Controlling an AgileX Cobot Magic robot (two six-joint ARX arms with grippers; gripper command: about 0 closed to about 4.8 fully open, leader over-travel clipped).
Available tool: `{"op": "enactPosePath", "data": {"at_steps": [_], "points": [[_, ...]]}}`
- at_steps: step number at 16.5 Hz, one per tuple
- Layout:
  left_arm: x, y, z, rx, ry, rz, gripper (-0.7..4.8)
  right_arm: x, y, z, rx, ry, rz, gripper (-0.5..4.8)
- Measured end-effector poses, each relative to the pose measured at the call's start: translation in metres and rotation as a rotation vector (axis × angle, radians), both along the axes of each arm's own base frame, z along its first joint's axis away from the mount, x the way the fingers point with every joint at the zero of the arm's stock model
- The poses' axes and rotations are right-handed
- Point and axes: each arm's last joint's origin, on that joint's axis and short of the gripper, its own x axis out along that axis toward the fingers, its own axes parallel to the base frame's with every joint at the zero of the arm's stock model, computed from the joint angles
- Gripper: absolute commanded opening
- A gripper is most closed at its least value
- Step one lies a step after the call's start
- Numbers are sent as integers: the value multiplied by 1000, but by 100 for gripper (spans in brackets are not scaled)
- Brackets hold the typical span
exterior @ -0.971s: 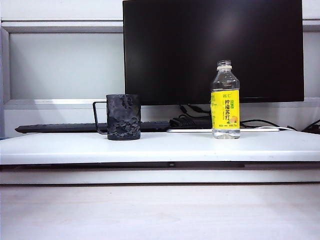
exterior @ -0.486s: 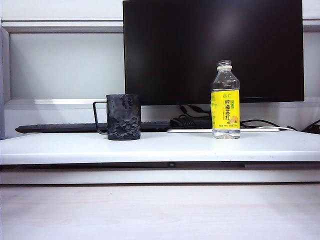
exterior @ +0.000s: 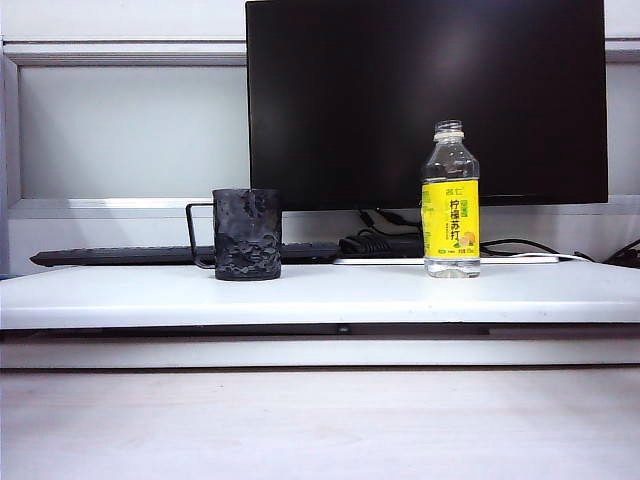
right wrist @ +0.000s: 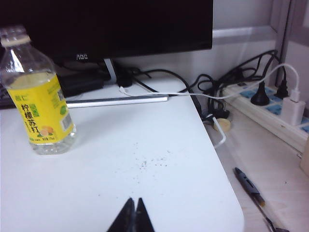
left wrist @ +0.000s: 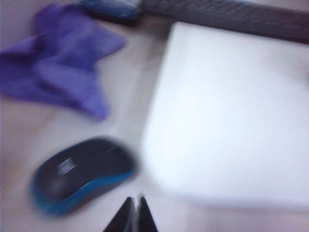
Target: Carefully pick up the bottle and pour some water from the bottle into the cup.
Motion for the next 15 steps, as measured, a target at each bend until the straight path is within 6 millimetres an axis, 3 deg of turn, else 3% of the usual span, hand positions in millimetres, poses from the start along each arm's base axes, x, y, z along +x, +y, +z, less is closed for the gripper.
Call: {"op": "enactPosePath", "data": {"at_steps": [4, 6, 10, 15], "points": [[5, -2, 6, -5, -153, -66, 22, 0, 0, 0, 0, 0, 0, -5], [5, -2, -2, -8, -103, -65, 22, 0, 0, 0, 0, 1, -3, -5], [6, -2, 11, 1, -233, -66, 22, 0, 0, 0, 0, 0, -5, -5], [6, -2, 11, 1, -230, -66, 22, 0, 0, 0, 0, 0, -5, -5]]}}
